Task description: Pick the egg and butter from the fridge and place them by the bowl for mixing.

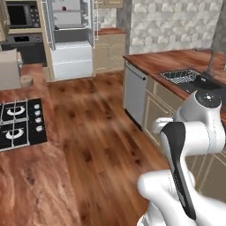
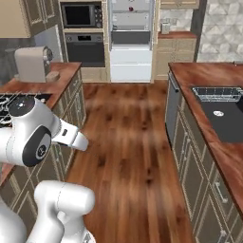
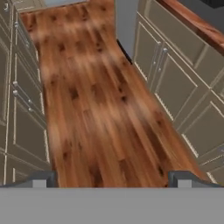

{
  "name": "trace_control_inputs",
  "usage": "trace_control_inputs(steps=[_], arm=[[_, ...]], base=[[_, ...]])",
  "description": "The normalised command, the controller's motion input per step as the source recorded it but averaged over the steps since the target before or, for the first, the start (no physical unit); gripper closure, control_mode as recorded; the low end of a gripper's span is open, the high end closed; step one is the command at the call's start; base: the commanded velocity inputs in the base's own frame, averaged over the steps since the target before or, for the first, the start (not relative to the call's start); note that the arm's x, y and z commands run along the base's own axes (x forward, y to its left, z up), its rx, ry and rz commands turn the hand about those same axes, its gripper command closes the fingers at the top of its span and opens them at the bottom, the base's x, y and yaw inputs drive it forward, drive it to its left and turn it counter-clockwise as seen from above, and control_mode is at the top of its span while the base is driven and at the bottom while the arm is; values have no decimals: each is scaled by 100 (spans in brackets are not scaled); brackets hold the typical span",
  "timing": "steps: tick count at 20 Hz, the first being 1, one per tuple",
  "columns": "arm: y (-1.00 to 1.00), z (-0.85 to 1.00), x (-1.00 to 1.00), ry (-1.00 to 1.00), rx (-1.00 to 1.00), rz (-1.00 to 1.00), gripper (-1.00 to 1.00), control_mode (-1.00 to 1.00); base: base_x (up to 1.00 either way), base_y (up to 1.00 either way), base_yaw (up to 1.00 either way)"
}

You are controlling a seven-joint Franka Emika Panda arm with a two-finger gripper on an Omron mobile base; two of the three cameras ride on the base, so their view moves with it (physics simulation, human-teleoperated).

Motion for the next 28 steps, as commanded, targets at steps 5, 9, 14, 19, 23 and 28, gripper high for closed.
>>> trace_control_inputs(steps=[5, 9, 14, 19, 23, 28], arm=[[0, 0, 0, 0, 0, 0, -100, 100], [0, 0, 0, 0, 0, 0, -100, 100], [0, 0, 0, 0, 0, 0, -100, 100], [0, 0, 0, 0, 0, 0, -100, 100], [0, 0, 0, 0, 0, 0, -100, 100], [0, 0, 0, 0, 0, 0, -100, 100]], base=[[74, -11, 32], [71, -14, 32], [70, -15, 32], [69, -16, 32], [69, -16, 32], [70, -14, 33]])
